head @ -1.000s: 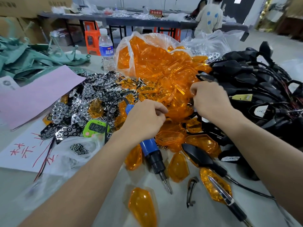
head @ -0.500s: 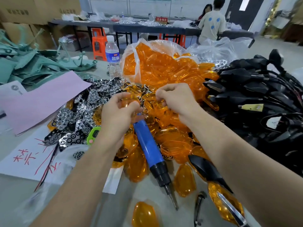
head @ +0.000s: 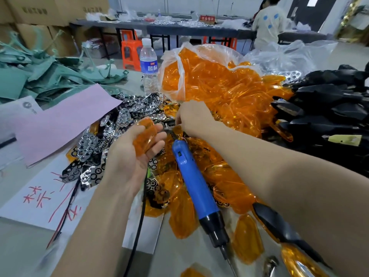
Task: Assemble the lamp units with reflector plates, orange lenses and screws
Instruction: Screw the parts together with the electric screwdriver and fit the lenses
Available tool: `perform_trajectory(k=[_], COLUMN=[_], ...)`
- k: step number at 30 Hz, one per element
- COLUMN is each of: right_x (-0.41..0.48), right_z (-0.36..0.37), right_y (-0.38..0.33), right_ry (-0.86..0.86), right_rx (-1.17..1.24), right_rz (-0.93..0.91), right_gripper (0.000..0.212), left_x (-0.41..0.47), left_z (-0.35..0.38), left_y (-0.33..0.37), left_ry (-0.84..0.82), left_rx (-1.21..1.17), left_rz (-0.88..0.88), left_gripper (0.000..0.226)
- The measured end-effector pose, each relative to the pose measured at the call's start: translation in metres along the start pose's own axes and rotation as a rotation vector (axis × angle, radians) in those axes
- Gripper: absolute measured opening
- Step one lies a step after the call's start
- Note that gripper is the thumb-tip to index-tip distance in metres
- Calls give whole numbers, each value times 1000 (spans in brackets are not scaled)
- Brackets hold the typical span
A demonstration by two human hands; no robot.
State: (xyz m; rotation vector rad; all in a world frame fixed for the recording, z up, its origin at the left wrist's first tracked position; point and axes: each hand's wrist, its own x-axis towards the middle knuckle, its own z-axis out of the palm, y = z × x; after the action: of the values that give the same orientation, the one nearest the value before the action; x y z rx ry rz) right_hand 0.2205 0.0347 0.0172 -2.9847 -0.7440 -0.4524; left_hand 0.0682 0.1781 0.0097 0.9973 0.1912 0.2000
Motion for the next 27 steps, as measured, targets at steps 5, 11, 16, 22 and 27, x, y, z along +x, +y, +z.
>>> perform_trajectory(k=[5, 11, 16, 22, 27], right_x=[-27, -131, -204, -217, -224], right_z=[-31, -78, -58, -48, -40], right_y=[11, -17, -55, -47, -43], right_ry=[246, 471, 294, 333, 372], right_rx=[570, 1340, 1671, 1648, 1357], right_rz=[288, 538, 567, 480, 419], right_gripper=[16, 17, 22, 17, 24], left_x=[-9, -21, -42, -49, -48], left_z=[8, 22, 34, 34, 30], left_y=[-4, -18, -37, -41, -42], left_ry=[-115, -158, -250, -275, -282], left_rx=[102, 490, 403, 258, 195], left_rz=[-19, 44, 86, 37, -45], left_gripper=[27, 34, 32, 22, 13])
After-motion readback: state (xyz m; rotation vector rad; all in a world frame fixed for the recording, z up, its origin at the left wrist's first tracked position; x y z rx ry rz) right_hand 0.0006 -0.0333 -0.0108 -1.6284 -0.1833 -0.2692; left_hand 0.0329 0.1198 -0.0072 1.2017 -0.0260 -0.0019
